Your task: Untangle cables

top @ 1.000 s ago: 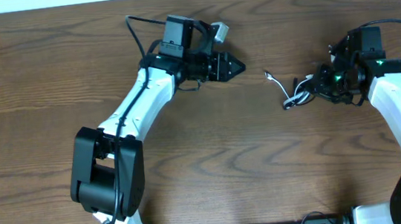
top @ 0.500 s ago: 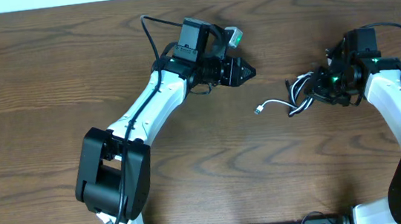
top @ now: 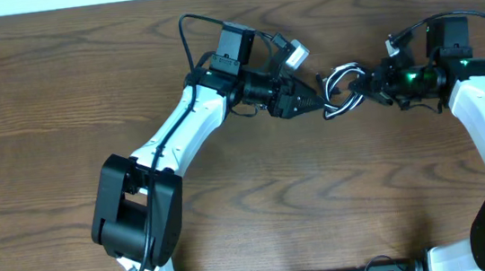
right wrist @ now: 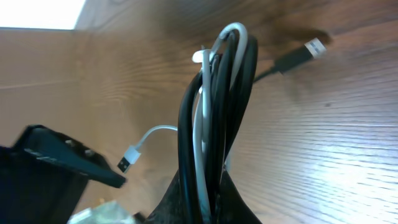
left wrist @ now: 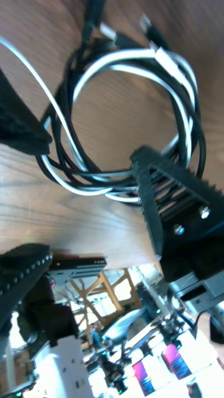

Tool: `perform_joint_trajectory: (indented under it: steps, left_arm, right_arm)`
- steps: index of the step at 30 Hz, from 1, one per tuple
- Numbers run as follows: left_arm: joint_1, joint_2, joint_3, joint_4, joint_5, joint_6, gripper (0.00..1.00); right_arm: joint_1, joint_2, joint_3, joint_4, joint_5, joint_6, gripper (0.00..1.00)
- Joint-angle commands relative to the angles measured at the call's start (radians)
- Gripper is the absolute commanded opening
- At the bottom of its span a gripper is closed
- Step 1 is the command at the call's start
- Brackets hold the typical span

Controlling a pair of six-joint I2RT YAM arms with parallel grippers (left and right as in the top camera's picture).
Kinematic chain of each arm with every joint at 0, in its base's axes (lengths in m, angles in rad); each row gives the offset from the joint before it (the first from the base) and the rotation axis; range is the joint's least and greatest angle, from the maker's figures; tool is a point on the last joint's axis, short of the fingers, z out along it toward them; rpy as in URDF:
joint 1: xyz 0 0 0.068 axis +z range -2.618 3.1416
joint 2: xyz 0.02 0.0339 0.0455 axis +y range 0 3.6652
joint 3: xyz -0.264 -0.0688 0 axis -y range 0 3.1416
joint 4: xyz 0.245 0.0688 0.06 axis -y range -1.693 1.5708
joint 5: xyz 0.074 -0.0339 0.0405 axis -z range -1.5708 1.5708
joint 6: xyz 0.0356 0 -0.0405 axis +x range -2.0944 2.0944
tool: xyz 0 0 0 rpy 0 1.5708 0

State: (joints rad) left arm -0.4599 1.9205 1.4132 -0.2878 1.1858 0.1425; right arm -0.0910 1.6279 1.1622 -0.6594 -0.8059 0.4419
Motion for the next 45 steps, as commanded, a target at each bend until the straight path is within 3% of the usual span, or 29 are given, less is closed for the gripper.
perform_joint_trajectory:
  steps: [1,5,12,28,32,39,42,45]
  left_arm:
    - [-0.016,-0.036,-0.005,-0.003,0.044,0.052,0.56]
    - [-0.04,-0.059,-0.005,-0.027,-0.091,0.052,0.62]
    - [-0.14,-0.096,-0.005,-0.06,-0.505,0.052,0.63]
    - [-0.173,-0.069,-0.005,0.024,-0.569,0.051,0.61]
    - [-0.185,-0.058,-0.005,0.024,-0.57,0.052,0.52]
    - [-0.187,-0.058,-0.005,0.028,-0.57,0.051,0.11]
    - [-0.187,-0.058,-0.005,0.028,-0.57,0.042,0.08]
    - [-0.171,-0.058,-0.005,0.028,-0.57,-0.003,0.07]
  right_arm:
    - [-0.019,0.001,0.017,0.018,-0.114,0.032,0.01]
    - [-0.026,0.001,0.017,0.065,-0.132,0.091,0.01]
    - [-0.017,0.002,0.017,0.11,-0.142,0.142,0.01]
    - [-0.016,0.001,0.017,0.11,-0.226,0.113,0.01]
    - [-0.016,0.002,0.017,0.11,-0.226,0.11,0.01]
    - [-0.016,0.002,0.017,0.105,-0.225,0.092,0.01]
    - [-0.016,0.001,0.017,0.1,-0.214,0.059,0.16]
    - [-0.016,0.001,0.017,0.045,-0.129,0.003,0.4]
